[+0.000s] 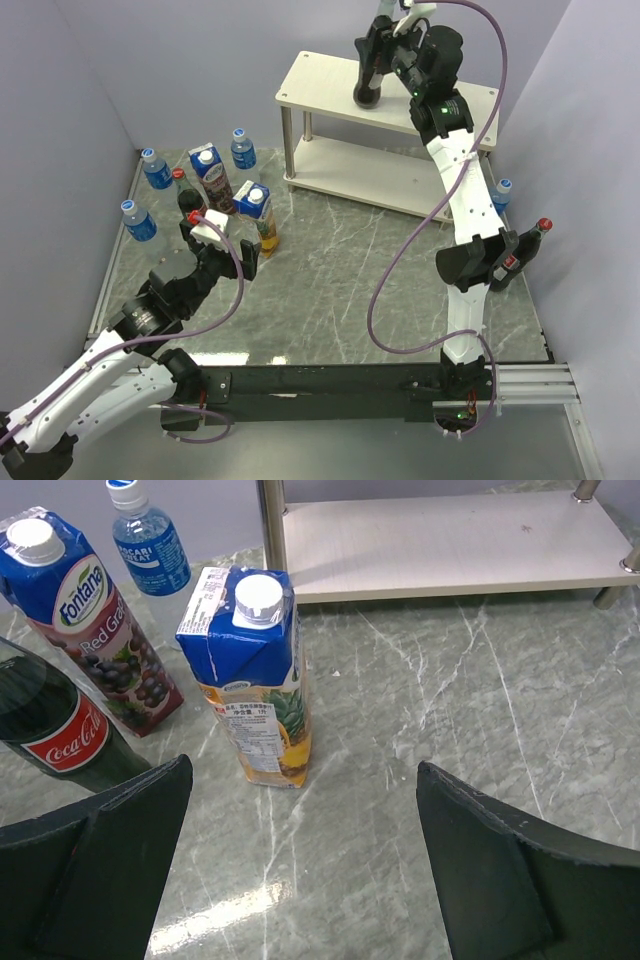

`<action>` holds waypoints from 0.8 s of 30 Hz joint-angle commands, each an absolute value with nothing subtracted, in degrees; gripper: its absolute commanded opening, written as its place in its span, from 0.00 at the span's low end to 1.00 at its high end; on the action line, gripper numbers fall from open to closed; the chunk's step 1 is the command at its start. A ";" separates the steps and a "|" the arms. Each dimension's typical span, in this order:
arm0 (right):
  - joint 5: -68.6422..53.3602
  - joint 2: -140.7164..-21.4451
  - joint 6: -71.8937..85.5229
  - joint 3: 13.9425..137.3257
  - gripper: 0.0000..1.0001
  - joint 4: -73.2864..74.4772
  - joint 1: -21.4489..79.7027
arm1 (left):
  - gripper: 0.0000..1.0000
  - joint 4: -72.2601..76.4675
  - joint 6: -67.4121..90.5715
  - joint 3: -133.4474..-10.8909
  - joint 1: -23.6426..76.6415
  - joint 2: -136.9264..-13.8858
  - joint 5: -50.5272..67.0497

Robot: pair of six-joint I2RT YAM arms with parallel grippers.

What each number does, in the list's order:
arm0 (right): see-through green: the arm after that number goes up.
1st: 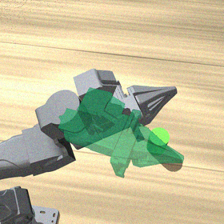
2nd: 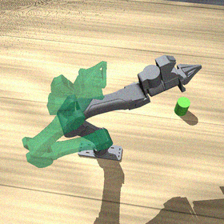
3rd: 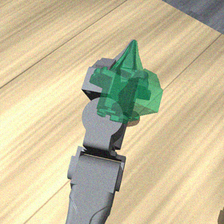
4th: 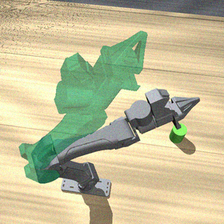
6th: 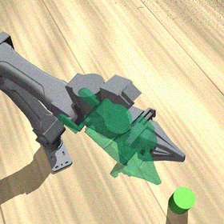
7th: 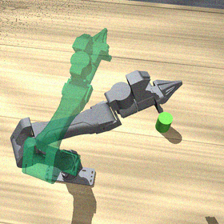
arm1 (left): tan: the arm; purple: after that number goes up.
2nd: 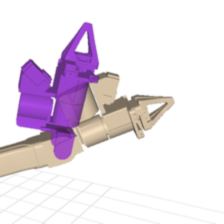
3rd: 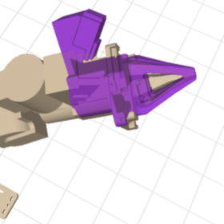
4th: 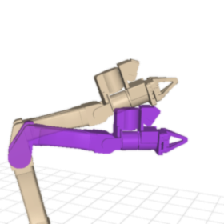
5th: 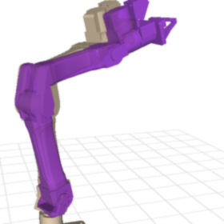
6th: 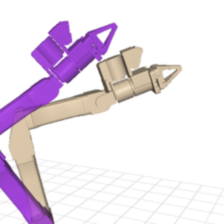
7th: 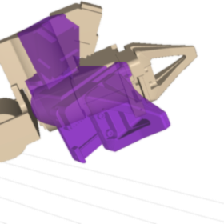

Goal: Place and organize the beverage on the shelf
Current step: Place the drink on the shelf.

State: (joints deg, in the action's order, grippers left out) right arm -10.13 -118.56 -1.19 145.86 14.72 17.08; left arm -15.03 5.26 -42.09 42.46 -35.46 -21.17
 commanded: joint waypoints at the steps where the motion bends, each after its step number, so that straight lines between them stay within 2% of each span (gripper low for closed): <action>1: -10.02 -114.61 -0.26 148.89 0.00 4.04 16.09 | 1.00 -12.66 5.71 -41.49 42.01 -35.16 -20.30; 14: -13.27 -104.68 1.48 141.16 0.00 8.44 9.23 | 1.00 -12.48 5.98 -41.22 41.48 -34.28 -17.58; 24: -16.26 -102.57 2.99 138.87 0.00 11.07 4.92 | 0.99 -12.48 5.98 -40.78 41.31 -34.01 -17.40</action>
